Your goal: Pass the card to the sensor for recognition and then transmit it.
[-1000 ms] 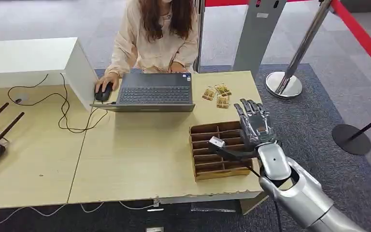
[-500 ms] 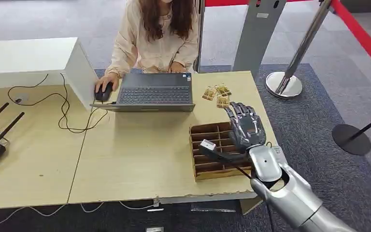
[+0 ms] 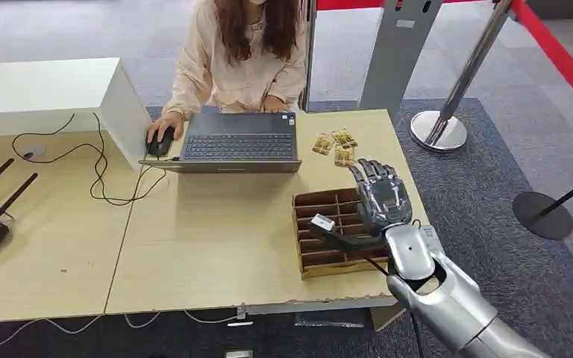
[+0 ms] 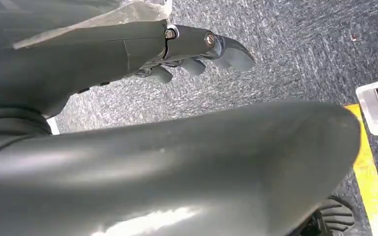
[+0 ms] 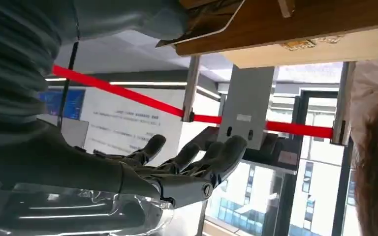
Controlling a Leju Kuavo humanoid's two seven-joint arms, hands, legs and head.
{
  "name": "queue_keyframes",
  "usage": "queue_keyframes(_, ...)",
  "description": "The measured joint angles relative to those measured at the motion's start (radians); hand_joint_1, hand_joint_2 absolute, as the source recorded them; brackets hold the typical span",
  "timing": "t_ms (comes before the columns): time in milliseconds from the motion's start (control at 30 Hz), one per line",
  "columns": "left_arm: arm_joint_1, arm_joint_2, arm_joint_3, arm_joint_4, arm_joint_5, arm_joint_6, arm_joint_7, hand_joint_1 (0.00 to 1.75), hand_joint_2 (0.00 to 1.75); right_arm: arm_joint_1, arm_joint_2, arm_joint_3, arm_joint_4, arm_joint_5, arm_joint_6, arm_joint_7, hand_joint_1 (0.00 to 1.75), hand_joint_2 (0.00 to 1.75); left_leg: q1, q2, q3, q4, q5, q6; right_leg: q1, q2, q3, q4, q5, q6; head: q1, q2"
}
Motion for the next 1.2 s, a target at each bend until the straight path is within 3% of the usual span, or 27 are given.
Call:
queue_keyframes(267,0.000,0.001,0.000,0.000,0.000,0.003,0.000,0.00,0.00,0.000,-0.013,-0.008,0.019,-0.021,-0.003,0.011,0.63,1.75,0.000,0.000,0.000,0.000,0.000,0.000,0.000,0.000,0.000,0.000,0.000,0.000,0.000,0.000)
queue_keyframes(1200,-0.002,0.006,0.002,0.000,0.001,0.012,0.001,0.00,0.00,0.009,0.005,-0.010,0.082,-0.051,-0.021,-0.006,0.63,1.75,0.000,0.000,0.000,0.000,0.000,0.000,0.000,0.000,0.000,0.000,0.000,0.000,0.000,0.000)
